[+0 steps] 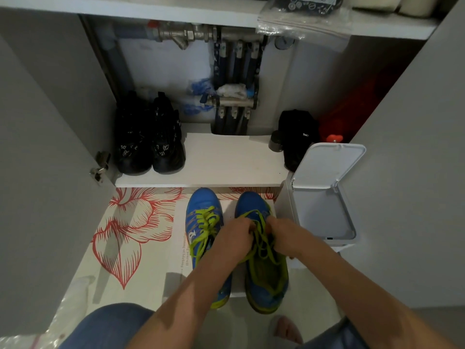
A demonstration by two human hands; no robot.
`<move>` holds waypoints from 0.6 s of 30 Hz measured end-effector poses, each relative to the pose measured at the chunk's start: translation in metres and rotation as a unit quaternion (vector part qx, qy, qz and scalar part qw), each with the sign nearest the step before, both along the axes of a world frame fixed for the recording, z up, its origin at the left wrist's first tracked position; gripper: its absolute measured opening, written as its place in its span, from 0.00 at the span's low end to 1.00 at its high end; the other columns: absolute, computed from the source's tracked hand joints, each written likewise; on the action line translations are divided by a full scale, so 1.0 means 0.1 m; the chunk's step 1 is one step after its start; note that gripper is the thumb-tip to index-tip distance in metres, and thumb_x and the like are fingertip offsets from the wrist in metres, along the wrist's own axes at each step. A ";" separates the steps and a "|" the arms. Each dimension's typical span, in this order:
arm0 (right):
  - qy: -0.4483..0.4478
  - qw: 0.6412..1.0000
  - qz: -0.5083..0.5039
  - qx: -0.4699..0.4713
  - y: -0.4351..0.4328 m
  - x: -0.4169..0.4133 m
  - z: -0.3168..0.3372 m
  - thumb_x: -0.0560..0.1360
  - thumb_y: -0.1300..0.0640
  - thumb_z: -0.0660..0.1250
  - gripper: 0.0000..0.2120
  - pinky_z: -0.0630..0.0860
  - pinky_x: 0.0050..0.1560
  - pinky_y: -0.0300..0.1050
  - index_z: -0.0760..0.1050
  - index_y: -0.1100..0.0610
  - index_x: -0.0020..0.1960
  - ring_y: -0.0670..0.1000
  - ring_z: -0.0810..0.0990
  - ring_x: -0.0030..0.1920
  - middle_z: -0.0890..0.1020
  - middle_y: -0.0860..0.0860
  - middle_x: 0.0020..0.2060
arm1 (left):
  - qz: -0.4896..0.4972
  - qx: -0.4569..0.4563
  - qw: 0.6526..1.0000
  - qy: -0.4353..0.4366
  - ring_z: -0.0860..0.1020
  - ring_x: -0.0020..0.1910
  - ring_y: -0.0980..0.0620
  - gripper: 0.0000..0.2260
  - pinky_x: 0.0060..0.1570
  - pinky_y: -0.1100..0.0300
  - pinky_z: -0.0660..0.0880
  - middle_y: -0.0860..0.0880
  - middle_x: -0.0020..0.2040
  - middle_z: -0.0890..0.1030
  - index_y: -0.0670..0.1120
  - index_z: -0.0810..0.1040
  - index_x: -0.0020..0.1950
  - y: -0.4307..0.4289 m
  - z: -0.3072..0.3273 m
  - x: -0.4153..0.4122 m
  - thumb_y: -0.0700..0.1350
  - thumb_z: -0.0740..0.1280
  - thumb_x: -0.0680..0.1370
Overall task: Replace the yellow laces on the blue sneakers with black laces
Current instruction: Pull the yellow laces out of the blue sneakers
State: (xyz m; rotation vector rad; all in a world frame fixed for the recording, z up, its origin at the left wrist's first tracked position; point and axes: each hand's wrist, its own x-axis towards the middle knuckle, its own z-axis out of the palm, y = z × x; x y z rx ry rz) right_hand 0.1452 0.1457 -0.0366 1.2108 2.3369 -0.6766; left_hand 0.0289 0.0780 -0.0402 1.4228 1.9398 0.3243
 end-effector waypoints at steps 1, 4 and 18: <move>-0.005 1.000 0.008 0.001 0.00 0.00 0.00 0.76 0.61 0.62 0.16 0.75 0.47 0.44 0.67 0.59 0.63 0.56 0.76 0.53 0.73 0.59 0.59 | 0.012 -0.002 1.000 -0.009 0.77 0.57 0.45 0.15 0.58 0.55 0.74 0.43 0.59 0.79 0.44 0.77 0.63 -0.01 0.04 -0.06 0.38 0.59 0.79; 0.033 0.998 0.017 0.051 0.00 -0.02 0.05 0.76 0.59 0.62 0.12 0.73 0.55 0.46 0.72 0.58 0.59 0.56 0.75 0.55 0.70 0.57 0.57 | 0.088 -0.011 0.995 -0.046 0.78 0.56 0.45 0.15 0.58 0.53 0.75 0.43 0.57 0.80 0.45 0.75 0.65 0.04 0.22 -0.38 0.38 0.60 0.79; 0.216 0.975 0.001 -0.059 -0.35 -0.55 0.02 0.77 0.64 0.60 0.12 0.74 0.58 0.46 0.76 0.59 0.58 0.54 0.77 0.57 0.80 0.54 0.55 | 0.135 -0.050 0.990 -0.012 0.78 0.57 0.46 0.11 0.57 0.58 0.73 0.46 0.53 0.79 0.44 0.79 0.57 -0.46 0.11 -0.90 0.40 0.68 0.75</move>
